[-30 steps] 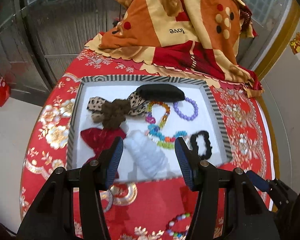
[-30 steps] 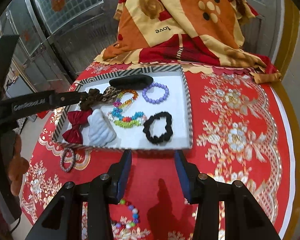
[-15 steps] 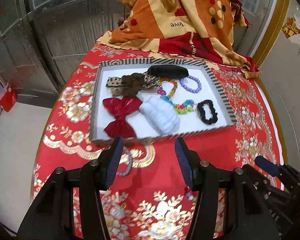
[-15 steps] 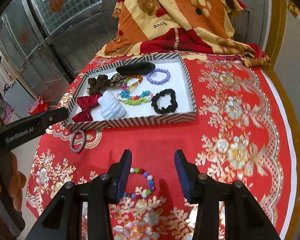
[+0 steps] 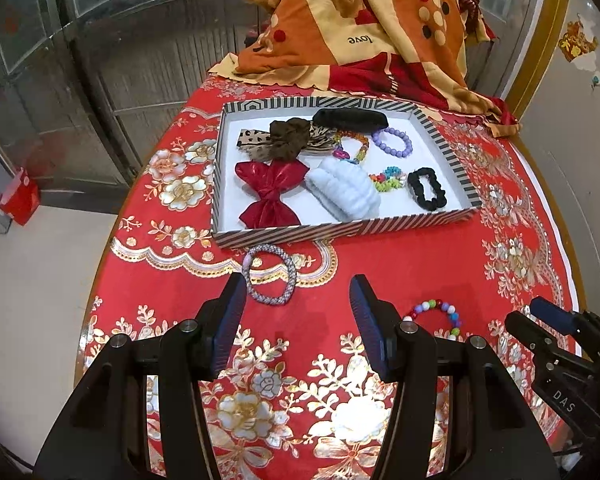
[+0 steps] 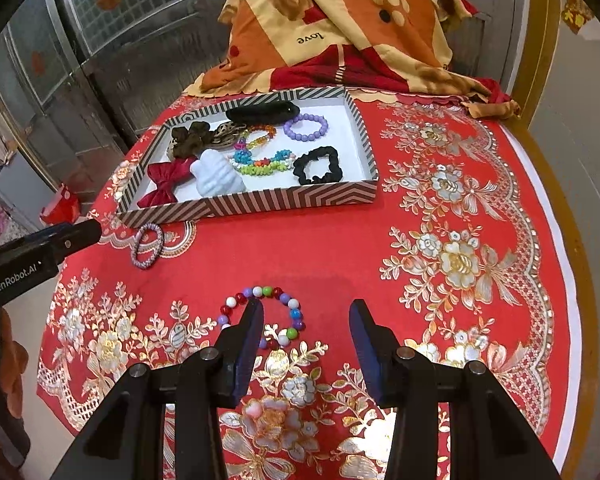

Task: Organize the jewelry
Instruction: 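Withdraw both tools toward the silver bangle and round bead bracelet, then grasp the silver rhinestone bangle with the left tool while the right tool grasps the round bead bracelet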

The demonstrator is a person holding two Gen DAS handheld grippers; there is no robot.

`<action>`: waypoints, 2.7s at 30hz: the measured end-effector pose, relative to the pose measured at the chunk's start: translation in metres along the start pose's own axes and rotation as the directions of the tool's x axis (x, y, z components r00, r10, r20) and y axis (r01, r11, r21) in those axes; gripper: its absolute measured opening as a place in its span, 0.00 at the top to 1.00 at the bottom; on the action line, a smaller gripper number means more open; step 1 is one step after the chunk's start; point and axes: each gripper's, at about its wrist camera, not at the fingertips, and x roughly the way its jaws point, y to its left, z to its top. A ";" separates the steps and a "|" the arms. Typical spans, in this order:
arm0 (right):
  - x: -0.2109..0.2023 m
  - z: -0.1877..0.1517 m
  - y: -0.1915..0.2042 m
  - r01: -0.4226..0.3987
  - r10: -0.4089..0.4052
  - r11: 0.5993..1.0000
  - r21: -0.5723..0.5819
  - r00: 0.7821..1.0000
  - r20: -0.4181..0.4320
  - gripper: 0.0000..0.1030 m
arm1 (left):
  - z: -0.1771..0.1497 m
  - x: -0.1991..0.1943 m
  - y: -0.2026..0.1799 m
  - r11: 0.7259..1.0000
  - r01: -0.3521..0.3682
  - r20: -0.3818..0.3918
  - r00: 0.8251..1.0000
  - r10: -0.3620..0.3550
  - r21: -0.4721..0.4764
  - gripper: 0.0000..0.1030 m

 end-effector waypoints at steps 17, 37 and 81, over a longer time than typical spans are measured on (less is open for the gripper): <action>0.002 -0.011 0.008 0.024 -0.025 0.999 -0.035 0.999 -0.027 0.59 | -0.011 0.005 0.008 1.000 -0.009 -0.029 1.000 0.009 0.013 0.48; 0.054 -0.015 -0.003 -0.039 0.030 0.997 -0.065 0.991 -0.131 0.59 | -0.009 0.067 0.084 0.960 0.079 -0.202 0.970 -0.136 -0.268 0.47; 0.013 0.044 0.004 -0.089 0.102 0.973 -0.214 0.993 0.051 0.92 | 0.042 0.044 0.035 0.985 0.128 -0.129 0.981 -0.143 -0.112 0.95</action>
